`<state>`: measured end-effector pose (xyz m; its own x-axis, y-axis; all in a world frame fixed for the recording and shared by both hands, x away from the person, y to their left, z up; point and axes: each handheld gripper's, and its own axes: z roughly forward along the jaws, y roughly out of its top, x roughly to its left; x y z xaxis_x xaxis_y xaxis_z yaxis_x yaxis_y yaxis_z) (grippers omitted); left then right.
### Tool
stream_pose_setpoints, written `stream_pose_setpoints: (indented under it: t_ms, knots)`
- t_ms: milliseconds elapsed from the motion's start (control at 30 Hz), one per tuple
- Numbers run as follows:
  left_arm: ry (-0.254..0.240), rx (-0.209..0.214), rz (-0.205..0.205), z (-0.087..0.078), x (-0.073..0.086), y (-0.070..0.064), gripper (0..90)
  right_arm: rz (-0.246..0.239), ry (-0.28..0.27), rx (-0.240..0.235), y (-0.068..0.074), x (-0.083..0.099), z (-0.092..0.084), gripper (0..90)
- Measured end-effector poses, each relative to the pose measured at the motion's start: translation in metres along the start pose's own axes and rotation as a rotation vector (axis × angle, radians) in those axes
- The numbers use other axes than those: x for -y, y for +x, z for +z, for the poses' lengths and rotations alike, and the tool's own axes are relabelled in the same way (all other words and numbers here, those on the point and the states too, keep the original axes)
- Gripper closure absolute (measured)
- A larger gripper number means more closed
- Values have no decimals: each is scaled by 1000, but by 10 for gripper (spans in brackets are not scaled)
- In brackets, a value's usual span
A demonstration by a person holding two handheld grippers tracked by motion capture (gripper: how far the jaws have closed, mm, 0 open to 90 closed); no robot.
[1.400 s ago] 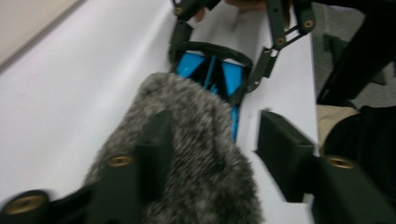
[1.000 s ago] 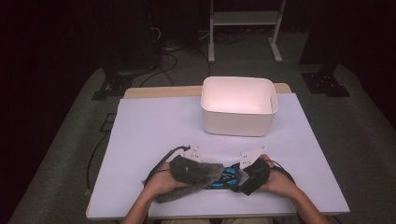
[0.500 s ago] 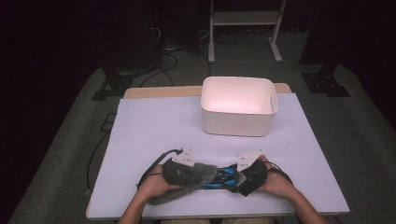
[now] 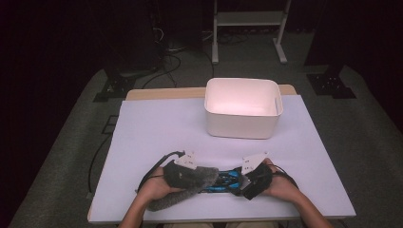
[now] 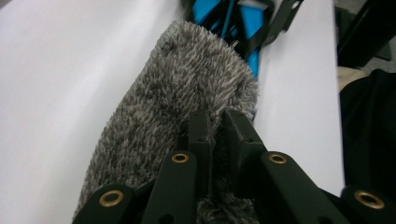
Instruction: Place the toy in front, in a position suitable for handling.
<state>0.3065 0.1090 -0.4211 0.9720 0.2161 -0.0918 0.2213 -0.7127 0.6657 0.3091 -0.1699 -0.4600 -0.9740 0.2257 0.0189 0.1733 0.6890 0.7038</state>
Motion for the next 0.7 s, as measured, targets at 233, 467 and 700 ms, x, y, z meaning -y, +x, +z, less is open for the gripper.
stream_pose_setpoints:
  t_ms: [233,467,700]
  knots:
    - [-59,-4,25,-6,-4,-3,556,3,-2,0,0,0,0,225]
    - [-2,-38,8,16,-24,3,378,1,-4,0,0,0,0,225]
    - [-8,11,-19,16,-24,7,644,6,-12,-5,-1,1,0,225]
